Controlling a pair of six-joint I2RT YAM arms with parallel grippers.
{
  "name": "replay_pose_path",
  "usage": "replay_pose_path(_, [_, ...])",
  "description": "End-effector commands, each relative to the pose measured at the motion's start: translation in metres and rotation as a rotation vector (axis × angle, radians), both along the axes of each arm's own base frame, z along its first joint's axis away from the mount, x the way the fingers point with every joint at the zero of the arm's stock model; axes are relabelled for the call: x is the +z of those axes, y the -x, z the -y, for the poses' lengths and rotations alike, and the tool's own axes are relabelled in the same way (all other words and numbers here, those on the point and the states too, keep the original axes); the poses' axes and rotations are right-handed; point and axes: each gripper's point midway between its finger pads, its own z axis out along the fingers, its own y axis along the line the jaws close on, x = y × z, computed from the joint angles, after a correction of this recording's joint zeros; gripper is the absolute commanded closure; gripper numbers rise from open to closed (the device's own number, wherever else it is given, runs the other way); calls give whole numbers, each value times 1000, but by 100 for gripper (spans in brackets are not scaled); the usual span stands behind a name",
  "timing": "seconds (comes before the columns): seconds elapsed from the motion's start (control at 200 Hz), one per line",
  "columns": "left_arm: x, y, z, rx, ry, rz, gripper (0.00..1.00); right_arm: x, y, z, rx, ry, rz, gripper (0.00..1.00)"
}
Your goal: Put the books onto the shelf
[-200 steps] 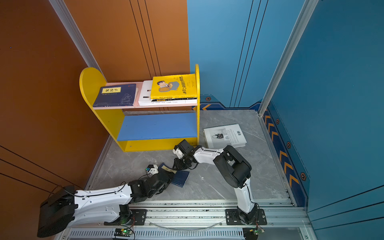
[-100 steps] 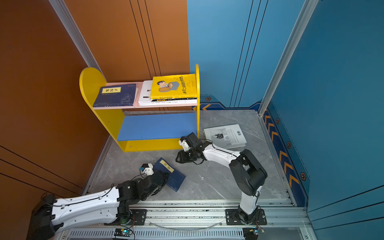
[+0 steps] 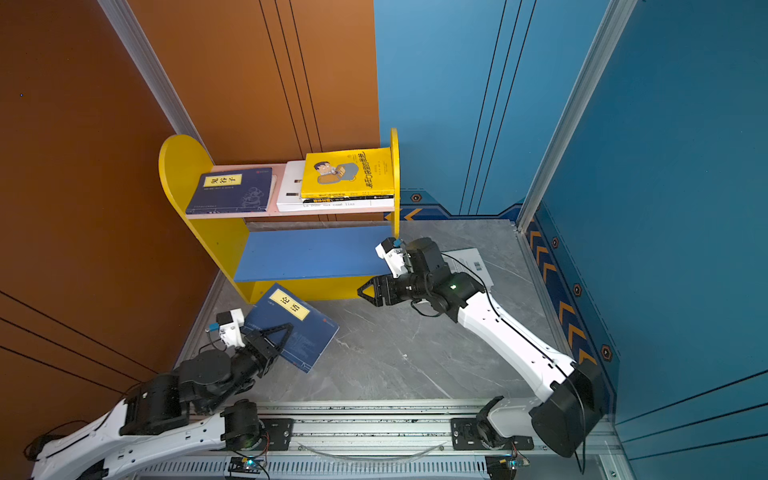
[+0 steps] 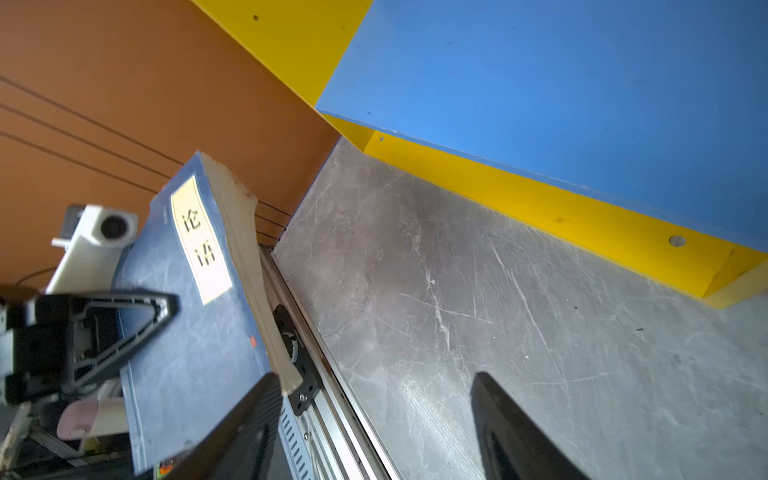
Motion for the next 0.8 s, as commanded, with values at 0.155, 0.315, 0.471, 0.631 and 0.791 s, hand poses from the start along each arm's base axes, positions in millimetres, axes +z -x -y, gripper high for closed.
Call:
replay_pose_path(0.155, [118, 20, 26, -249, -100, 345, 100, 142, 19, 19, -22, -265, 301, 8])
replay_pose_path(0.315, [196, 17, 29, -211, -72, 545, 100, 202, 11, 26, -97, -371, 403, 3])
replay_pose_path(0.471, [255, 7, 35, -116, -85, 705, 100, 235, -14, 27, -214, -481, 353, 4])
replay_pose_path(0.631, [304, -5, 27, 41, -86, 814, 100, 256, -18, 15, -183, -651, 287, 8])
replay_pose_path(0.791, [333, -19, 16, 181, -86, 863, 100, 262, -13, -4, -151, -707, 254, 9])
